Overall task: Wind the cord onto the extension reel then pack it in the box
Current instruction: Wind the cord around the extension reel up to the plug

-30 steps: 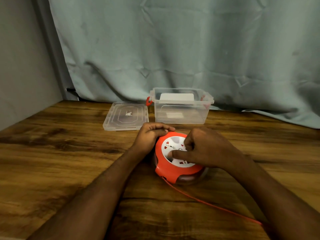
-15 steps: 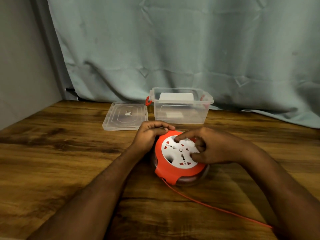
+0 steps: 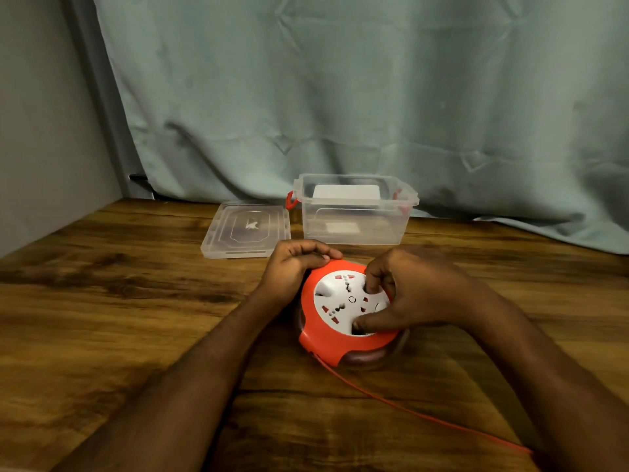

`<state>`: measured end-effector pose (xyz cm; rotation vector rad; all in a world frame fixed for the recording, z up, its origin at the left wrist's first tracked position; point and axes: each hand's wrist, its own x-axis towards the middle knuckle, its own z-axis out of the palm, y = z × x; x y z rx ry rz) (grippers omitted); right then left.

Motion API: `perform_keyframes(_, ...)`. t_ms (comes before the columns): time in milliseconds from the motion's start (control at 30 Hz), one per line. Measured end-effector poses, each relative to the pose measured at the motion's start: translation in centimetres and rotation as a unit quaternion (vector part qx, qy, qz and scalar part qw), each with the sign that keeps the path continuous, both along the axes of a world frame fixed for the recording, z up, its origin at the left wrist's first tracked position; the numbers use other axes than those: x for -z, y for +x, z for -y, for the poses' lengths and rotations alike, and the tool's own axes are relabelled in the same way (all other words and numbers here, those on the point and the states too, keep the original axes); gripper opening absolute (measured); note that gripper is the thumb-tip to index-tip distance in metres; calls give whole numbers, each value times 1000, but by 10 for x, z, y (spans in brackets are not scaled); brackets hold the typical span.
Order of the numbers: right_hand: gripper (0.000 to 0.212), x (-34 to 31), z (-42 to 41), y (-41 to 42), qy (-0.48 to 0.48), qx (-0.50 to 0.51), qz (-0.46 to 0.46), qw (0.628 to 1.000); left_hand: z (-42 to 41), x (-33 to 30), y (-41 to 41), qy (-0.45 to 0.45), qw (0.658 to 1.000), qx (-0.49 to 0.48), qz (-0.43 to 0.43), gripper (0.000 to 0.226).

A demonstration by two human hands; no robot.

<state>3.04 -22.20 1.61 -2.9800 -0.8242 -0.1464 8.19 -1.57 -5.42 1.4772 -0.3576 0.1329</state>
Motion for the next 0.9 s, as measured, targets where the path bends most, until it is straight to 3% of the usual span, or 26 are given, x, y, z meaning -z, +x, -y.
perform_keyframes(267,67,13,-10,1,29,-29,78,996,-1,-1,0,-4,1000,-15,-3,22)
perform_keyframes(400,65,13,-7,3,32,-40,75,996,-2,0,2,-6,1000,-14,-6,22)
perform_keyframes(467,47,9,-6,2,52,-48,53,996,-2,0,2,-6,1000,-14,-8,22)
perform_keyframes(533,7,2,-2,1,72,-45,20,996,-3,0,2,-5,1000,-15,-5,22)
perform_keyframes(667,53,2,3,3,77,-57,-22,995,-4,-2,1,-2,1000,-5,-5,22)
perform_keyframes(900,55,-7,14,2,65,-70,-124,988,-4,-1,2,2,999,42,-19,27)
